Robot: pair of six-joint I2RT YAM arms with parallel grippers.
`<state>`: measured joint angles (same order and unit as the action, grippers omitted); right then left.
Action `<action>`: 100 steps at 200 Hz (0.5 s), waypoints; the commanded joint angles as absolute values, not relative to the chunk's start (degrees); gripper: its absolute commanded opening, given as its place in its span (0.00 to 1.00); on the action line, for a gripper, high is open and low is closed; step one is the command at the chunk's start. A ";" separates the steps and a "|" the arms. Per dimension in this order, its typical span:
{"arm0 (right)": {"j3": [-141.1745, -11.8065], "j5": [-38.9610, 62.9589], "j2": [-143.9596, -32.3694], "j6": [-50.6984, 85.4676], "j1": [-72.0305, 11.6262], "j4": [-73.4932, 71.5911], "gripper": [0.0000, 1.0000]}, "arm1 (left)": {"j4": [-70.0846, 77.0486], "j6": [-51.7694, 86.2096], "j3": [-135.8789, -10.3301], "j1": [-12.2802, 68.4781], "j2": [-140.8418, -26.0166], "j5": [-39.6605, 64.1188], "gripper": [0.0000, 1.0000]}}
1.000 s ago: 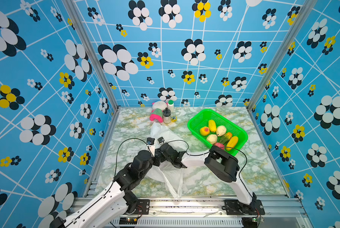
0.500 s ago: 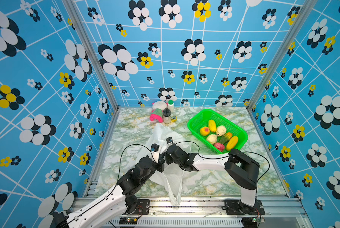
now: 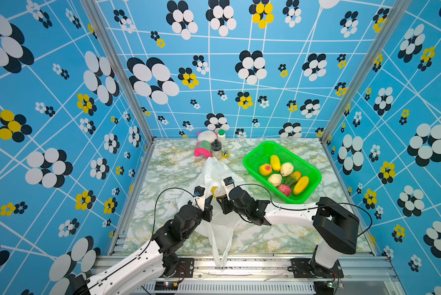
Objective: Untie the knot of the plastic bag and take out the fruit
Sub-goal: Pick up the fruit from the plastic bag.
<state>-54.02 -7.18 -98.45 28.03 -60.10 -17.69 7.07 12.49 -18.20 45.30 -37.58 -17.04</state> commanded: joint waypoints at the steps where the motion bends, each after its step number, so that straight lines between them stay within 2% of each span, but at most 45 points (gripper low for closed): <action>1: -52.39 1.84 -96.34 23.70 -60.84 -19.04 0.22 | 4.96 13.42 -22.33 45.60 -39.80 -21.25 0.00; 14: -50.50 4.44 -94.98 21.55 -61.78 -19.63 0.21 | 4.58 13.40 -23.97 45.53 -41.52 -22.04 0.00; 56: -40.27 3.34 -85.38 17.52 -63.71 -23.52 0.20 | 4.60 12.68 -27.32 45.10 -47.32 -24.45 0.00; 76: -35.87 -1.50 -78.60 15.96 -63.71 -23.48 0.19 | 4.13 13.56 -28.57 44.08 -48.71 -23.68 0.00; 100: -30.29 -13.81 -69.06 15.10 -63.63 -23.29 0.19 | 4.02 15.34 -29.70 42.36 -49.36 -21.82 0.00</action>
